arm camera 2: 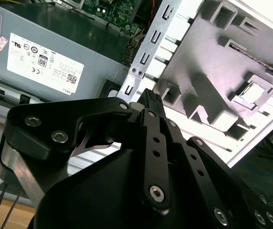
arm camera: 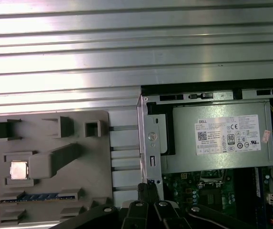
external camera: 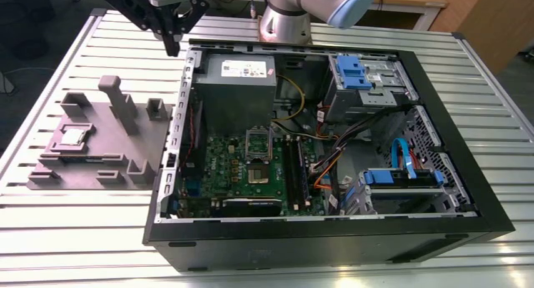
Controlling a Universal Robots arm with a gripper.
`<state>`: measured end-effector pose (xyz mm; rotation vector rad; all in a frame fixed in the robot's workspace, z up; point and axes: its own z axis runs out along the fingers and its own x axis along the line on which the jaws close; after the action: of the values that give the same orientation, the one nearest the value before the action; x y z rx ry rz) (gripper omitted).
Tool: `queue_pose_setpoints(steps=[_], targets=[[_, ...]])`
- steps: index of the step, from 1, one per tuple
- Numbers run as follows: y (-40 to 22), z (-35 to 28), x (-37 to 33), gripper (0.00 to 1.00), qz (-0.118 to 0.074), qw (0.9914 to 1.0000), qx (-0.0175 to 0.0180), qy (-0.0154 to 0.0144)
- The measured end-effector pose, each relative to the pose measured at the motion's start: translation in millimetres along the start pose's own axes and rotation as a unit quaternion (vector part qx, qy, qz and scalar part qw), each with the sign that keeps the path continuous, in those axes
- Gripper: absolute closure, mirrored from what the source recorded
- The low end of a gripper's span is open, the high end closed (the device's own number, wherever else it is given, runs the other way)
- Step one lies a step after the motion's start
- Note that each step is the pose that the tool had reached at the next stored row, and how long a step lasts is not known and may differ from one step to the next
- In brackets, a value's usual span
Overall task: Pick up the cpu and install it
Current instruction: 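Reach for the cpu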
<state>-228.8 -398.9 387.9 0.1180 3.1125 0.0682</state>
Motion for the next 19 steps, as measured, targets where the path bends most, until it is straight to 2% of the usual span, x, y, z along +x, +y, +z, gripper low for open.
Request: queue_pose_setpoints(steps=[19], targets=[[-0.3, 0.1, 4.4, 0.90, 0.000, 1.00000, 0.0000, 0.0000]])
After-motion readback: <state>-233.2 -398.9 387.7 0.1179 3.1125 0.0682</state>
